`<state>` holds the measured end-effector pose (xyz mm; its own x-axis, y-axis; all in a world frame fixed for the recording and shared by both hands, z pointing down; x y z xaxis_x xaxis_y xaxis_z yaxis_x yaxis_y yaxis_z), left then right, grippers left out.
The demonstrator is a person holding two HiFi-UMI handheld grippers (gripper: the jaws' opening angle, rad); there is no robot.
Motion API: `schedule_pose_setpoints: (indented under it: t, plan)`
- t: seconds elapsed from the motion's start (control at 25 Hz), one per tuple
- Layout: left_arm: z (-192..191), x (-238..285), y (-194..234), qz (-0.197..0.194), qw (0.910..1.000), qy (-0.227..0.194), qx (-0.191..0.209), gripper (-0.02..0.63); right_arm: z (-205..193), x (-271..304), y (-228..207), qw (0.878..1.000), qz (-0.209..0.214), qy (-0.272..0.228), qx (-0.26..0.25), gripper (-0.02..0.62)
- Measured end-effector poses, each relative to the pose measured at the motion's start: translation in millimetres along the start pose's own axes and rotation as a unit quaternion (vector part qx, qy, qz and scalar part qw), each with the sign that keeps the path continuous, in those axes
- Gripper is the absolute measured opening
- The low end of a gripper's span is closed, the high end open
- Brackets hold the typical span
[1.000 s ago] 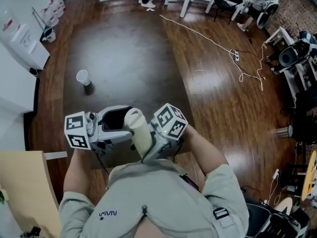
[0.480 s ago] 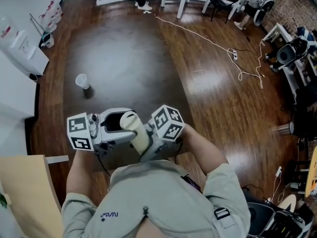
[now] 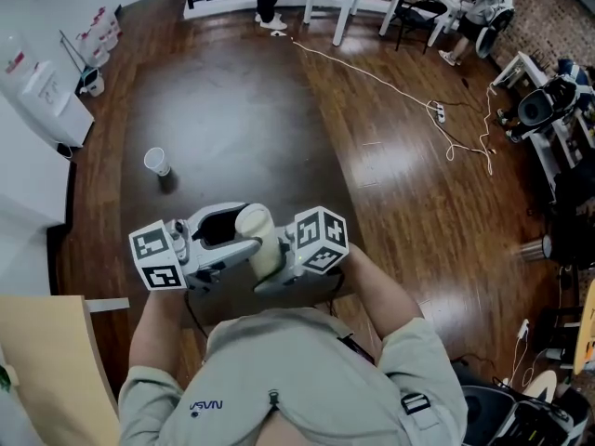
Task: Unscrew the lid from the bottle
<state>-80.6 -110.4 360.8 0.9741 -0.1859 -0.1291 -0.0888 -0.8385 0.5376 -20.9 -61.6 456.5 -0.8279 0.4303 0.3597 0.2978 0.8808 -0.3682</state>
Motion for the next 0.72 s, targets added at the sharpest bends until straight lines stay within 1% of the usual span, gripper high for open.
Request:
schedule_pose_setpoints:
  t: [0.08,0.12,0.24,0.32,0.36,0.4,0.48,0.56,0.64,0.72]
  plan:
    - [-0.2,0.2,-4.1,-0.041,0.9991,0.003,-0.012,0.293,2.1,1.0,12.0,0.999,0.047,0.001,-0.005,0.301]
    - [-1.0,0.5,-6.6,-0.058,0.9981,0.008,-0.015,0.313,2.6,2.4,18.5,0.997,0.071,0.006,-0.007,0.301]
    - [-4.9,1.4,-13.0,-0.108,0.9937,0.023,-0.022,0.353,3.4,8.3,35.0,0.990,0.136,0.021,-0.001,0.301]
    - [-7.0,2.2,-17.7,-0.131,0.9907,0.027,-0.023,0.350,3.1,11.4,41.2,0.987,0.159,0.022,0.003,0.301]
    - [-7.8,3.0,-20.0,-0.137,0.9899,0.028,-0.022,0.321,2.4,12.2,42.6,0.987,0.161,0.021,0.003,0.301]
    - [-8.2,3.8,-21.4,-0.136,0.9901,0.028,-0.018,0.294,1.7,12.6,42.3,0.987,0.157,0.019,0.001,0.301]
    - [-7.9,3.9,-20.5,-0.117,0.9927,0.029,-0.007,0.302,0.3,13.0,36.6,0.991,0.131,0.019,-0.003,0.301]
    - [-7.2,2.5,-16.5,-0.087,0.9958,0.030,0.007,0.302,-1.4,13.3,26.1,0.996,0.089,0.023,-0.005,0.301]
    - [-6.4,1.4,-10.5,-0.045,0.9984,0.028,0.021,0.302,-4.0,13.2,11.7,0.999,0.026,0.032,-0.005,0.301]
    - [-4.3,0.9,-1.5,0.018,0.9991,0.019,0.032,0.302,-6.1,11.5,-6.9,0.998,-0.054,0.038,0.001,0.301]
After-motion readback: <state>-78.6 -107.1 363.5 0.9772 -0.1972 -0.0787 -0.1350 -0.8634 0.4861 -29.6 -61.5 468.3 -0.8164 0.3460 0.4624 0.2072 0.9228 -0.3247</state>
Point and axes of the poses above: the fingertips, and each gripper's own axes: x forward along the fingers, y to its left, z out of its top, the point moved 5 cm from there along -x, backward along the fingers, and after that the axes turned 7 degrees about -x, right-handed, at the moved point
